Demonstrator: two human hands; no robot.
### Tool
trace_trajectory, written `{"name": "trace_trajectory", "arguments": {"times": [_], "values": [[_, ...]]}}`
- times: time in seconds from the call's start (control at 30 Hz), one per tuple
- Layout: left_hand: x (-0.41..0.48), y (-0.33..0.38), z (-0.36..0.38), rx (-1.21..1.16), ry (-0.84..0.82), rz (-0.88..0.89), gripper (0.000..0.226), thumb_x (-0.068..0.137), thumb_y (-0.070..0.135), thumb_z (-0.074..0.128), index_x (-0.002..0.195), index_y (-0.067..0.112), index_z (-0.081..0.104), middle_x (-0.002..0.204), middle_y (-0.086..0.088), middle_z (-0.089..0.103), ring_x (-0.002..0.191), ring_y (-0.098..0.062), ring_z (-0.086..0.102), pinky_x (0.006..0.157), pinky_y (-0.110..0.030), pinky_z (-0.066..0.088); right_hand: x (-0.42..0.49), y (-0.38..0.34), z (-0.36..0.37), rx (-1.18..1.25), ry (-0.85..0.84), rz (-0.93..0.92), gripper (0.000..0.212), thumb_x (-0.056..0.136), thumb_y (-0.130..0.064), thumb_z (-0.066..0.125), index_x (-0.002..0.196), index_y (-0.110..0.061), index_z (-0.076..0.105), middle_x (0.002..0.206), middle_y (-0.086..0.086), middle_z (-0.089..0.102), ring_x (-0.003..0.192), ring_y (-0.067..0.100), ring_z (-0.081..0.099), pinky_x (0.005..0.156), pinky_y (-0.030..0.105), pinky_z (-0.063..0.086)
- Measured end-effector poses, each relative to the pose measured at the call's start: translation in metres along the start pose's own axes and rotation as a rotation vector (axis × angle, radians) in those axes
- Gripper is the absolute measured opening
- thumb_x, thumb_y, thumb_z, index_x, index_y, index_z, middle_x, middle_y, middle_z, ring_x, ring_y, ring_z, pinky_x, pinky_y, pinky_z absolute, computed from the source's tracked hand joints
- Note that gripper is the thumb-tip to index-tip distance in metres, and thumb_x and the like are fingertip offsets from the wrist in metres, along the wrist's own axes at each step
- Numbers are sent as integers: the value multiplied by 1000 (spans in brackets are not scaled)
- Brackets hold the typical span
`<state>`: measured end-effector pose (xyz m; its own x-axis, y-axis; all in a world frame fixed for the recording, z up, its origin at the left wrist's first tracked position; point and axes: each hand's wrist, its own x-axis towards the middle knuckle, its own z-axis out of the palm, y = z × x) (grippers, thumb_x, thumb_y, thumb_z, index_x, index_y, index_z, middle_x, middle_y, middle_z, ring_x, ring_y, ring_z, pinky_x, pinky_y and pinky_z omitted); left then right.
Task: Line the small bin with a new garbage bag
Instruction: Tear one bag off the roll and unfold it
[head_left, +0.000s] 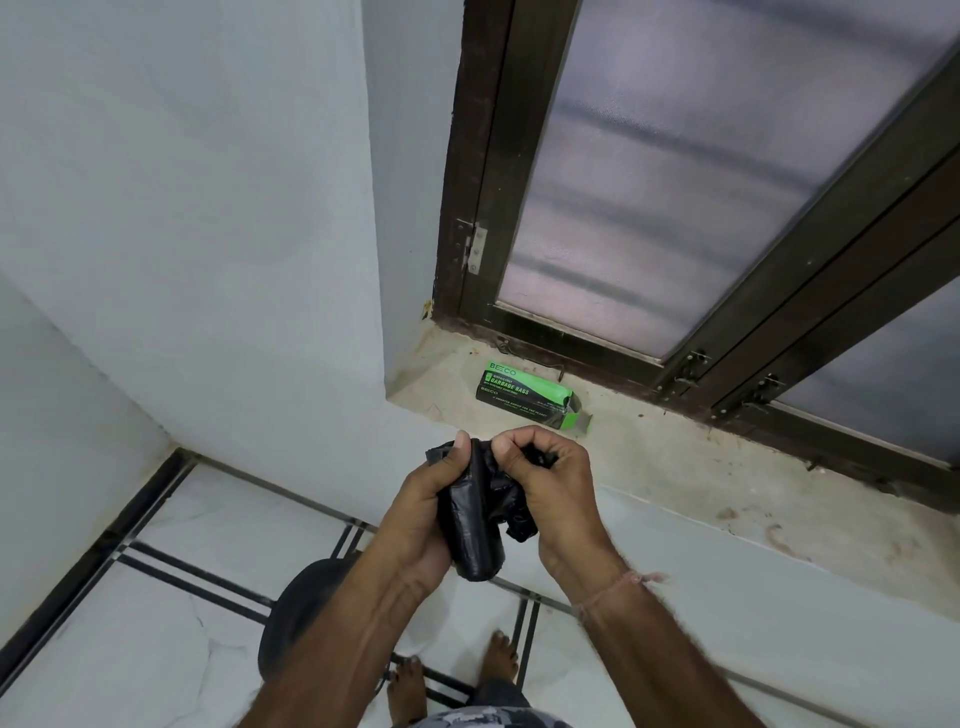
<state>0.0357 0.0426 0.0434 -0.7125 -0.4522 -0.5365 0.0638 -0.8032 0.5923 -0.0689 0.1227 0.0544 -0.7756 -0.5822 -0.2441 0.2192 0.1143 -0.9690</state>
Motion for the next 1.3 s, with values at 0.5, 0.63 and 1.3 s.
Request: {"name": "trace_trajectory", "arguments": {"times": [0.5, 0.63, 1.3], "values": [[-2, -8, 21, -277, 79, 61, 28, 86, 32, 69, 86, 4, 68, 86, -17, 72, 80, -30, 73, 78, -41, 64, -6, 0, 12, 209, 120, 38, 14, 98, -2, 66, 85, -1, 69, 71, 7, 65, 65, 12, 62, 66, 24, 56], [0, -2, 13, -339, 108, 107, 37, 104, 32, 55, 75, 9, 63, 63, -7, 64, 53, -18, 68, 55, -35, 61, -1, -10, 2, 466, 119, 147, 18, 101, -11, 61, 84, -6, 64, 65, 6, 67, 59, 20, 69, 69, 36, 60], [12, 16, -19, 276, 243, 391, 33, 99, 37, 66, 93, 5, 63, 69, -17, 60, 60, -27, 57, 50, -28, 54, 16, -6, -59, -122, 78, -139, 31, 103, -5, 58, 73, -11, 59, 55, -6, 45, 46, 3, 31, 50, 22, 28]]}}
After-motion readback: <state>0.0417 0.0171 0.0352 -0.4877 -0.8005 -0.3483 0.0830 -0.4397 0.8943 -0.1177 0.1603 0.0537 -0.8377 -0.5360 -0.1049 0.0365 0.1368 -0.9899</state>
